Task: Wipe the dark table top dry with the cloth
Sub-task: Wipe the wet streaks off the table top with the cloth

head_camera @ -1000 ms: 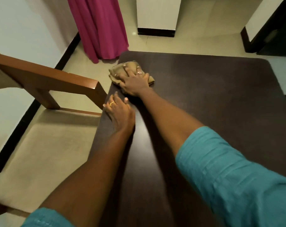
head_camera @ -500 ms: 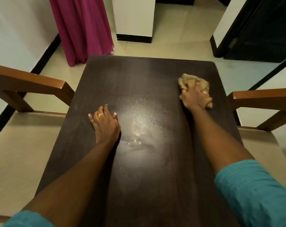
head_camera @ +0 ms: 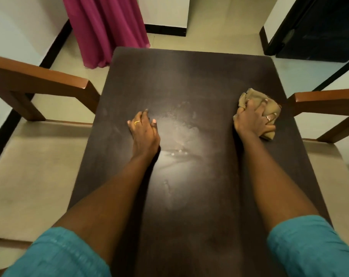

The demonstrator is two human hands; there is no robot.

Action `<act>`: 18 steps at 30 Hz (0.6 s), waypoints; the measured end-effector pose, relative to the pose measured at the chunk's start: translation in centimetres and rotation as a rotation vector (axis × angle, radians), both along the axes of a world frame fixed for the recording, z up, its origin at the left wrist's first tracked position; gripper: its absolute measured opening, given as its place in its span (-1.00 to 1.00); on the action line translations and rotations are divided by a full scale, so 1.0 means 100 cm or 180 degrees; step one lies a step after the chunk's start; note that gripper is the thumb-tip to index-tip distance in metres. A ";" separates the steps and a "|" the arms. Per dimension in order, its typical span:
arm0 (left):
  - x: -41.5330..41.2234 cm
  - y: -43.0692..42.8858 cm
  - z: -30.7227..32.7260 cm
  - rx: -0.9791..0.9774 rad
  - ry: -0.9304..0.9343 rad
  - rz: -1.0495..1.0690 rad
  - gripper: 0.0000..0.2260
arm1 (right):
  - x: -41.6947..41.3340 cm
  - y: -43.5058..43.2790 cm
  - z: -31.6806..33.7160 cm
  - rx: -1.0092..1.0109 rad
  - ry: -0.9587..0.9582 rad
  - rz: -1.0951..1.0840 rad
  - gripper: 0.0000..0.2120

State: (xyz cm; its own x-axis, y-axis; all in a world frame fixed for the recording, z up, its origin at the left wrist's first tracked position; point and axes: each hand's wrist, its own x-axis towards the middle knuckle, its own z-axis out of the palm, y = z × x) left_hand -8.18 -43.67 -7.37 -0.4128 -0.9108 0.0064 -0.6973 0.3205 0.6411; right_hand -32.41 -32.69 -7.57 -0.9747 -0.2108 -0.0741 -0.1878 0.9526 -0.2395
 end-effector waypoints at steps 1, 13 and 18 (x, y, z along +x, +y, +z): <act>0.006 -0.002 0.002 0.0039 0.0039 -0.0031 -0.61 | 0.013 -0.009 -0.001 0.0002 -0.0012 0.0079 -0.66; 0.137 -0.053 0.001 0.0113 -0.0220 0.0615 -0.59 | 0.234 -0.153 0.002 -0.0175 -0.0073 0.1939 -0.63; 0.160 -0.040 0.006 0.0238 0.0031 0.0833 -0.57 | 0.300 -0.147 0.006 -0.0031 -0.0254 0.3190 -0.59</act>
State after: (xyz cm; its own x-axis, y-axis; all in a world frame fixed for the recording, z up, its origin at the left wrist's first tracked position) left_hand 7.83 -47.69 -6.75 -0.1633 -0.9846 -0.0619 -0.7438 0.0817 0.6634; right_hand -2.40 -47.38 -7.01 -0.3396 -0.9322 -0.1252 -0.8849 0.3618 -0.2933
